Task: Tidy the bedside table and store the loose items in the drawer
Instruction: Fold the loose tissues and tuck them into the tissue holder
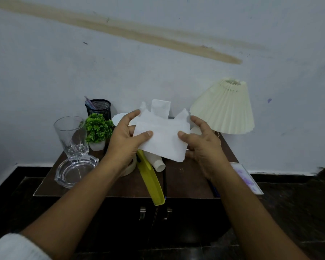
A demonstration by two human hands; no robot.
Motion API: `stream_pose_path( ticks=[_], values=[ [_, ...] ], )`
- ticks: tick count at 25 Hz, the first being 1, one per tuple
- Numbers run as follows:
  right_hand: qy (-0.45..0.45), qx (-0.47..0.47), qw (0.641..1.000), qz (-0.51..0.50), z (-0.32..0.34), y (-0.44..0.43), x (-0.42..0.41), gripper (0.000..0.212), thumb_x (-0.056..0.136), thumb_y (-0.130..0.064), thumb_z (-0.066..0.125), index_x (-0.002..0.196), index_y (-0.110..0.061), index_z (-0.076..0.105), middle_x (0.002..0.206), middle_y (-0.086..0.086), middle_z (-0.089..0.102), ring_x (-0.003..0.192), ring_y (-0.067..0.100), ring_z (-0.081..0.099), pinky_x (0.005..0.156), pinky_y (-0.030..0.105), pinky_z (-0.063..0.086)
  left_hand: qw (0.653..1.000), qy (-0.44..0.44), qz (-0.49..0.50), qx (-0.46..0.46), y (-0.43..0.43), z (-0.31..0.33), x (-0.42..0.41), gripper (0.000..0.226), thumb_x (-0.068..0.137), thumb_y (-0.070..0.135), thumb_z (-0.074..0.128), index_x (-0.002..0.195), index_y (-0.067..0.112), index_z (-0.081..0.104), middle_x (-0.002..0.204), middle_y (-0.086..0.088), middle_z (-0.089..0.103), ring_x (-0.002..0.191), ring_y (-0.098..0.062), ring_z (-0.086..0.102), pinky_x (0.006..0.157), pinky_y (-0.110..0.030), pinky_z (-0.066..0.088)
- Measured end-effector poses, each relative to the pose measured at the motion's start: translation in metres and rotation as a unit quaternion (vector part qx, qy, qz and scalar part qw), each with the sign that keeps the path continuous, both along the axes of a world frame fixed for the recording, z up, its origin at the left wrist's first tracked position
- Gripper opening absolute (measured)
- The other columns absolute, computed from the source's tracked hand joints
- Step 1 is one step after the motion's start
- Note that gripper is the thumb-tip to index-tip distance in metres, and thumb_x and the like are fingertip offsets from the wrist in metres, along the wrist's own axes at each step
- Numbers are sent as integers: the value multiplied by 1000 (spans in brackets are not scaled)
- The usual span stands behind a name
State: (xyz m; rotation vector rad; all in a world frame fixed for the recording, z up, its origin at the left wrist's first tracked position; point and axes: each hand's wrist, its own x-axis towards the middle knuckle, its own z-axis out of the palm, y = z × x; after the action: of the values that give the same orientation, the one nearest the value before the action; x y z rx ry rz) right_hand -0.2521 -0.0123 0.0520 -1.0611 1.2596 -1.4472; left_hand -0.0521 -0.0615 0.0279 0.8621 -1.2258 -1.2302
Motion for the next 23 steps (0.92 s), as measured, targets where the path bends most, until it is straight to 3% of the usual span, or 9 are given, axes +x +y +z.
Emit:
stream_pose_path(
  ticks=[3,6,9,13,17,23],
  values=[
    [117,-61,990,-56,-5,0,2,56,93,-6,68,140,-32,50,82,6,74,84,13,71,71,40,62,1000,4,2,-22,2,2,0,65,91,-3,66,143,31,45,98,-6,78,90,-14,74,74,-23,59],
    [187,-99,973,-90,-9,-1,1,32,97,-11,62,124,-28,54,75,14,64,67,14,59,61,31,51,999,-13,6,-51,3,4,2,37,96,-2,59,123,23,61,89,1,76,82,-9,69,71,-23,53],
    [191,-112,973,-72,-8,-2,-1,18,95,-10,65,106,-23,64,90,11,69,71,16,58,61,29,47,997,-34,10,-61,1,2,4,26,94,-3,61,107,16,73,84,11,72,84,-10,61,77,-25,51],
    [191,-68,979,-5,-8,-2,0,30,83,-2,78,105,-21,72,107,-1,70,79,8,66,62,21,54,997,-41,22,-65,-2,1,6,32,89,-5,67,111,17,74,86,9,74,85,-4,68,76,-18,54],
    [218,-52,974,-29,-12,-5,-3,31,81,-3,79,100,-27,73,98,4,71,80,19,66,69,32,61,995,-49,42,-72,-4,1,9,32,86,-5,71,106,19,74,84,9,75,80,-2,68,74,-18,55],
    [261,-49,962,-65,-13,-8,-9,4,85,-14,77,89,-13,77,76,5,67,70,13,60,69,34,53,987,-119,67,-89,-8,0,17,21,87,8,75,95,27,78,73,13,69,78,-16,62,72,-30,57]
  ],
)
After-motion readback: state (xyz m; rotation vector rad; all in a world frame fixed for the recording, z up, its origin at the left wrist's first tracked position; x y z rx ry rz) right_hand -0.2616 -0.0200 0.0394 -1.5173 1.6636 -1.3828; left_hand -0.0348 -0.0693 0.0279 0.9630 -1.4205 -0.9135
